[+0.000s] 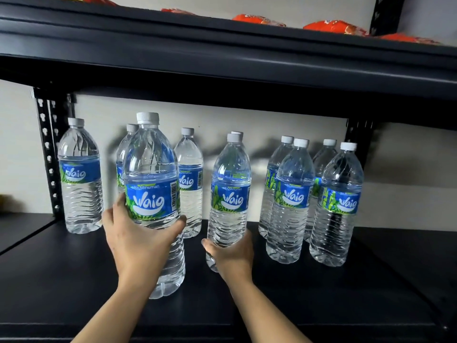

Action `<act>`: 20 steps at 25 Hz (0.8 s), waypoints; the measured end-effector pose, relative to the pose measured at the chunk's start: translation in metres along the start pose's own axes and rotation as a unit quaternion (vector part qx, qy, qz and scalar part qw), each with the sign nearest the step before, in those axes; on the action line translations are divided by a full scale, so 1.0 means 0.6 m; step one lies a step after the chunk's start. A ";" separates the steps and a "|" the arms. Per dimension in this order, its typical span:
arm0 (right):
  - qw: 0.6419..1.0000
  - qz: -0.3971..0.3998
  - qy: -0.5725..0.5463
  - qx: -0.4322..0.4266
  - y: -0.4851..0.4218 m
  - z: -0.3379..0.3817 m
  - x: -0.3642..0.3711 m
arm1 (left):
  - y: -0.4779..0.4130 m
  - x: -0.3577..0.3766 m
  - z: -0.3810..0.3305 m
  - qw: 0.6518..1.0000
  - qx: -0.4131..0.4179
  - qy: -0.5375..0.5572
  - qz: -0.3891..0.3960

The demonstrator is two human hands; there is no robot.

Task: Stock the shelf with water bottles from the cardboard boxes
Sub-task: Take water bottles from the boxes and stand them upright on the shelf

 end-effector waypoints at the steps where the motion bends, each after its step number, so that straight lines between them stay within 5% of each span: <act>1: 1.000 -0.003 -0.004 -0.002 -0.005 -0.001 0.001 | -0.002 0.001 0.000 1.000 -0.001 0.000 0.000; 20: 0.998 -0.023 0.013 -0.049 -0.037 -0.007 0.005 | -0.009 0.018 0.019 1.000 0.019 0.000 0.015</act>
Point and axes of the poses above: each hand's wrist, its own y-axis away from the middle knuckle, its own x-axis out of the palm, z = x × y, the point moved 3 cm from there along -y, towards the middle knuckle, and after that the axes turned 8 degrees about -y, right-handed, at the moved point
